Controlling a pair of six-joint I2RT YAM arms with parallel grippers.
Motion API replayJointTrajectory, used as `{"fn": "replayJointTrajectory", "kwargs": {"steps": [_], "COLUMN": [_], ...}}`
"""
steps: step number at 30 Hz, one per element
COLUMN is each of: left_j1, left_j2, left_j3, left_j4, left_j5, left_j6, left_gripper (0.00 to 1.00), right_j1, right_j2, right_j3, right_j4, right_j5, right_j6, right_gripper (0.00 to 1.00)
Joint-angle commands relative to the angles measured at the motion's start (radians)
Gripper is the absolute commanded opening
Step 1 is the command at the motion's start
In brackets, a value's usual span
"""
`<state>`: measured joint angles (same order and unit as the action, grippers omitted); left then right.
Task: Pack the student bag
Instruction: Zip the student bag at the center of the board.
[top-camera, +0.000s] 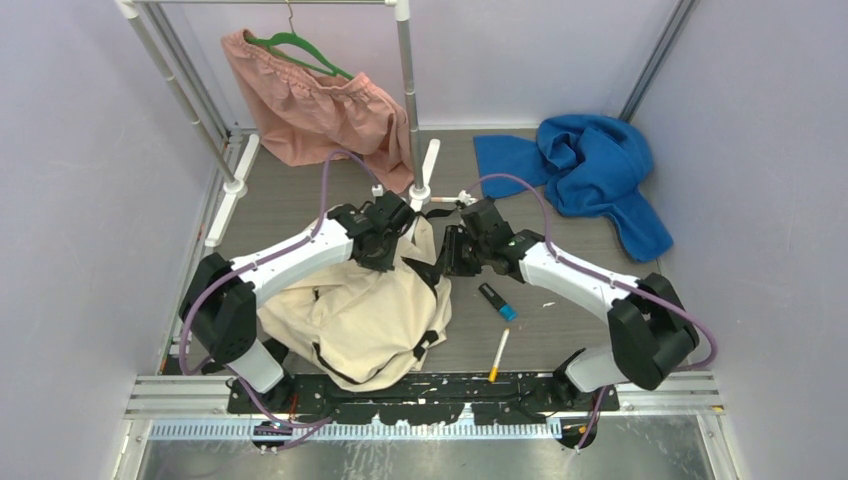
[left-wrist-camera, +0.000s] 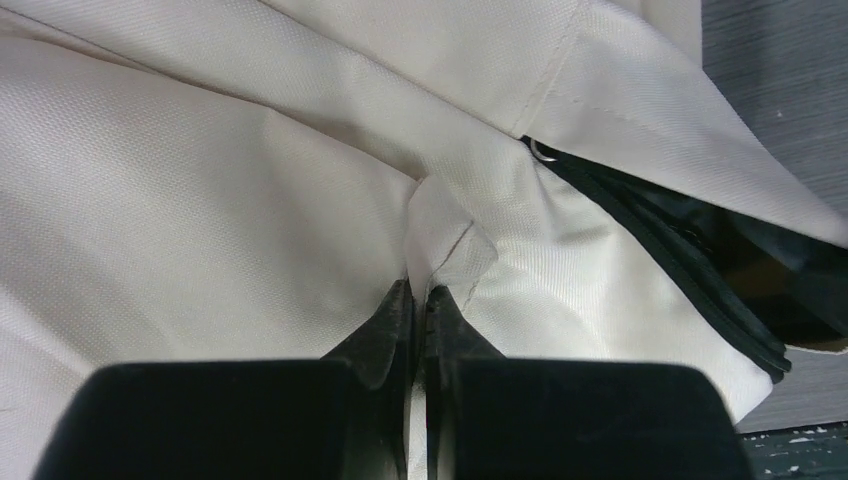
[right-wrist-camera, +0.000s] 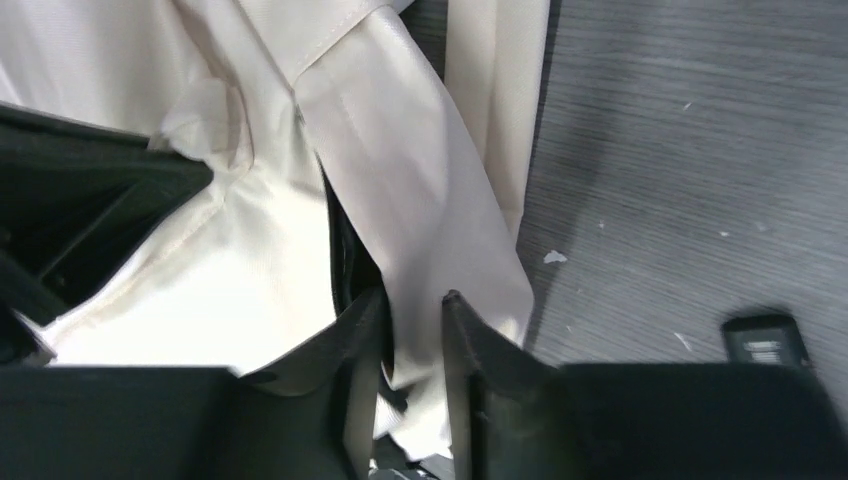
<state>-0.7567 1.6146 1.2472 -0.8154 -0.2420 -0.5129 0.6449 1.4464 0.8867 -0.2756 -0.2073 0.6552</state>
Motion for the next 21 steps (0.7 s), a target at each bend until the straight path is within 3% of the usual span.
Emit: {"fn": "replayJointTrajectory", "kwargs": {"steps": [1, 4, 12, 17, 21], "left_j1": [0.02, 0.032, 0.071, 0.1, 0.104], "left_j2": [-0.037, -0.059, -0.116, -0.149, -0.148], "left_j3": [0.027, 0.006, -0.048, -0.069, -0.072], "left_j4": [-0.057, -0.033, 0.01, 0.028, 0.028], "left_j5": [-0.095, -0.032, 0.087, 0.152, 0.17], "left_j6": [0.036, 0.042, 0.028, 0.028, 0.031], "left_gripper": [0.0, 0.0, 0.0, 0.0, 0.0], "right_j1": [0.018, 0.059, 0.113, 0.111, 0.111], "right_j2": [-0.12, -0.183, -0.016, 0.088, 0.147], "right_j3": [0.044, 0.046, 0.099, 0.1, 0.099], "right_j4": [-0.054, -0.003, 0.102, 0.169, 0.164], "right_j5": [0.078, 0.121, 0.097, 0.108, 0.176], "right_j6": [0.004, 0.033, 0.135, 0.197, 0.239], "right_gripper": [0.44, 0.46, 0.17, 0.1, 0.11]}}
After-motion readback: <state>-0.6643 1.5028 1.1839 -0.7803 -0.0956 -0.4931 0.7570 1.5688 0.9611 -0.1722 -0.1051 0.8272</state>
